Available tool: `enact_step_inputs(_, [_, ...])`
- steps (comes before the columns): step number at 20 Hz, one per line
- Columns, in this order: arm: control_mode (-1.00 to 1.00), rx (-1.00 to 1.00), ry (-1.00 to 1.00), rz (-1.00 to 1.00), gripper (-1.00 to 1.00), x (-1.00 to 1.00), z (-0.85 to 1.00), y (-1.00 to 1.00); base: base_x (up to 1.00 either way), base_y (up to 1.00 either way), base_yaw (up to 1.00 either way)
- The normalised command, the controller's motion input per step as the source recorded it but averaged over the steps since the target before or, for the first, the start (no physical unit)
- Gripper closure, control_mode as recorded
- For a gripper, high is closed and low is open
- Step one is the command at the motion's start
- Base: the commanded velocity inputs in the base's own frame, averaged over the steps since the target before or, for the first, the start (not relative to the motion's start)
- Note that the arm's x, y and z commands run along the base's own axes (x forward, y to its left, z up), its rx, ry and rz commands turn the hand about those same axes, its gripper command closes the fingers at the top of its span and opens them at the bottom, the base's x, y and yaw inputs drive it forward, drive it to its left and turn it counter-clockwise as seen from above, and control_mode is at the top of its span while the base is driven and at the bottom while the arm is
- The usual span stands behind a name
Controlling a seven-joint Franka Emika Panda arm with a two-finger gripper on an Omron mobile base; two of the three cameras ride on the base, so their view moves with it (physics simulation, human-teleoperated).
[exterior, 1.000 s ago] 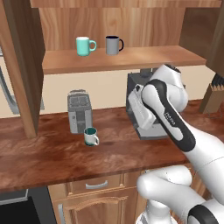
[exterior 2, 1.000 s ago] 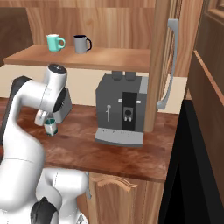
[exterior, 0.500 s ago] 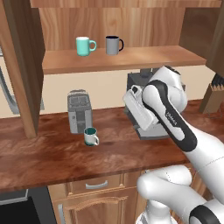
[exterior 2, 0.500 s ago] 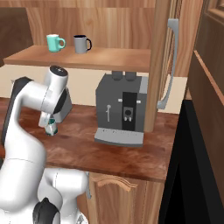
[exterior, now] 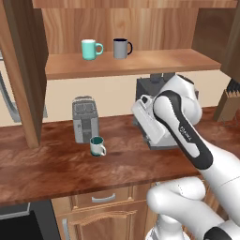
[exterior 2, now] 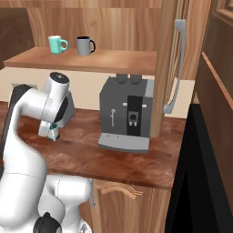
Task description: Pick the mug on the counter and place it in the cabinet with the handle facing the right, like the mugs already inside.
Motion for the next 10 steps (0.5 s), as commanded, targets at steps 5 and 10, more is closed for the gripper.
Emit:
enact_step_inputs(5, [-1.00,0.08,-0.02,-0.04,-1.00,0.00,-0.18,0.10,0.00,0.00,0.00])
enact_step_inputs(10, [-1.00,0.10,-0.01,-0.06,-1.00,0.01,-0.22,0.06,0.00,0.00,0.00])
